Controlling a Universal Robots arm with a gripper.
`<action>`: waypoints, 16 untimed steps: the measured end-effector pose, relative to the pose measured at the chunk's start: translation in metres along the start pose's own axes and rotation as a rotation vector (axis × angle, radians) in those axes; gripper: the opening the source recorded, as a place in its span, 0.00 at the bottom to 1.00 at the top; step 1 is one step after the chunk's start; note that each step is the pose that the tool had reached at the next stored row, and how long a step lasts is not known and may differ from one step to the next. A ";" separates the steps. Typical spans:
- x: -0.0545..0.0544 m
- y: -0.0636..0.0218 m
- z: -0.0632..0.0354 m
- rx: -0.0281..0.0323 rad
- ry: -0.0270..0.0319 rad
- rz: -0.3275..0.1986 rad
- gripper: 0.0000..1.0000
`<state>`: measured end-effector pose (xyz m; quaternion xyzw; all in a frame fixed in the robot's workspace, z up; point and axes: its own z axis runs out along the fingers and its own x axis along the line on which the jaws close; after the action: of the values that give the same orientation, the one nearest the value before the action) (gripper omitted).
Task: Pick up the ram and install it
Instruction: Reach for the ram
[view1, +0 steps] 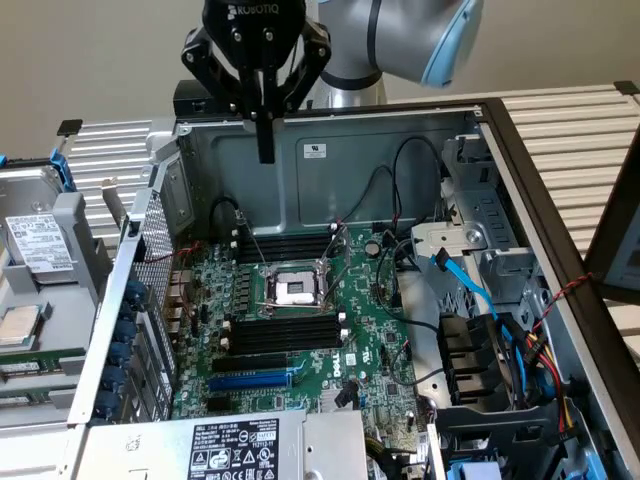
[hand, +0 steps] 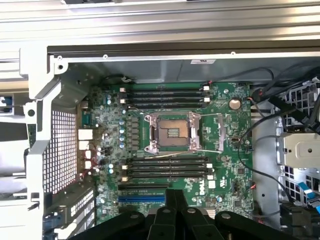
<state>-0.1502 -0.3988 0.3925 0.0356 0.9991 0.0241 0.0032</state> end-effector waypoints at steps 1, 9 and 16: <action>0.005 -0.0003 0.0000 0.0001 0.0019 0.000 0.11; 0.041 -0.0029 0.0007 0.0014 0.0198 0.001 0.11; 0.072 -0.0049 0.0039 0.0031 0.0434 0.002 0.11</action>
<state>-0.2228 -0.3983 0.3881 0.0361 0.9989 0.0233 -0.0186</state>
